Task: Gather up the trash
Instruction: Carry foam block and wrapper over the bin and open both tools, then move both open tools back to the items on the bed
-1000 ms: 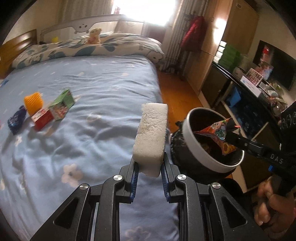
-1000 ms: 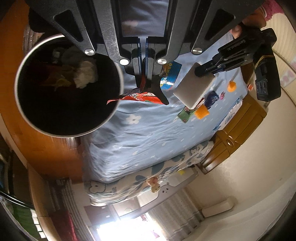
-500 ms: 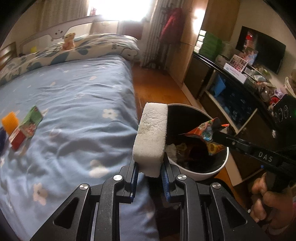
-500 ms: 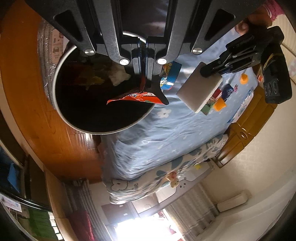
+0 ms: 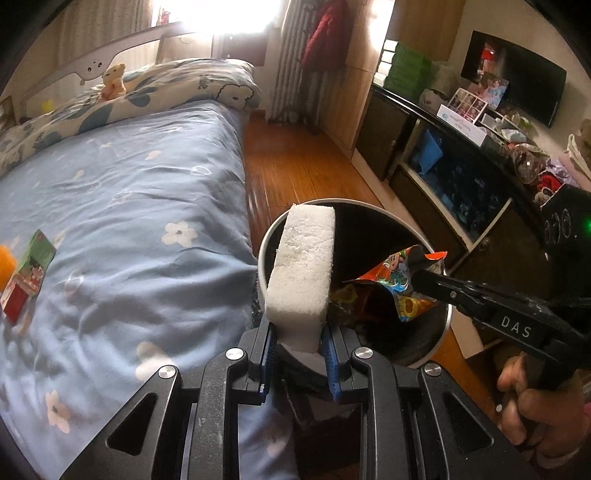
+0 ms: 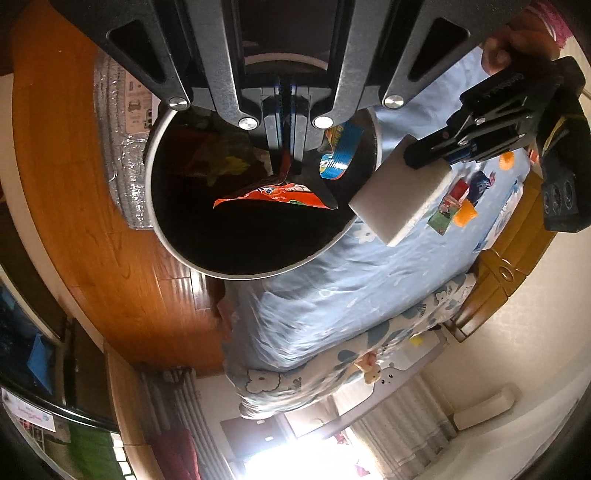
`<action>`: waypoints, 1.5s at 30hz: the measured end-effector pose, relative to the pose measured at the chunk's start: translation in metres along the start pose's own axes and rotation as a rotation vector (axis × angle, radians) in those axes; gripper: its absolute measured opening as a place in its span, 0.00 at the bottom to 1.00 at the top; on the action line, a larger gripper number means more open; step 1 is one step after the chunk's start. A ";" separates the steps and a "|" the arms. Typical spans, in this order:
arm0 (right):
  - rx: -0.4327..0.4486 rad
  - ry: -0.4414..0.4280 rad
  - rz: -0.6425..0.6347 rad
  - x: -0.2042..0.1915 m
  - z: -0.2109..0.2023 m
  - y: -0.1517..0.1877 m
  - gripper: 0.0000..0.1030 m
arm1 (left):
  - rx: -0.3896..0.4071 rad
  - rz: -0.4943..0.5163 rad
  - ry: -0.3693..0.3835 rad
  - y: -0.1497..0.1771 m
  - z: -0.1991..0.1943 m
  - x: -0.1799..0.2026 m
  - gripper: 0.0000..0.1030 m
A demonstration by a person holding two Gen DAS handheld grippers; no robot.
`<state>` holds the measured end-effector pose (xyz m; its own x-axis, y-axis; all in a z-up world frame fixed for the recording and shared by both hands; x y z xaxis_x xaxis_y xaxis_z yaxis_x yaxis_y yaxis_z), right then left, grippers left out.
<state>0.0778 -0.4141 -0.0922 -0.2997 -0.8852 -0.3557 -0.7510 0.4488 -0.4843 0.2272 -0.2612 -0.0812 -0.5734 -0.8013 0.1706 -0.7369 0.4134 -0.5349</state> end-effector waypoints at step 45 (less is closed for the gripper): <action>-0.001 -0.031 -0.047 -0.045 0.002 -0.010 0.72 | 0.010 -0.158 -0.042 0.049 -0.035 -0.051 0.58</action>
<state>0.0998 -0.3781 -0.0729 -0.2457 -0.9011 -0.3572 -0.7647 0.4067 -0.4999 0.2073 -0.1849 -0.0868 -0.4351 -0.8734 0.2188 -0.8130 0.2767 -0.5123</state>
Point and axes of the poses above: each gripper's, at about its wrist camera, not at the fingertips, and z roughly the way its jaws point, x to its right, y to its underside, the point moved 1 cm from there along z, roughly the way its jaws point, and after that the axes turned 6 degrees about -x, right-handed, at the moved point
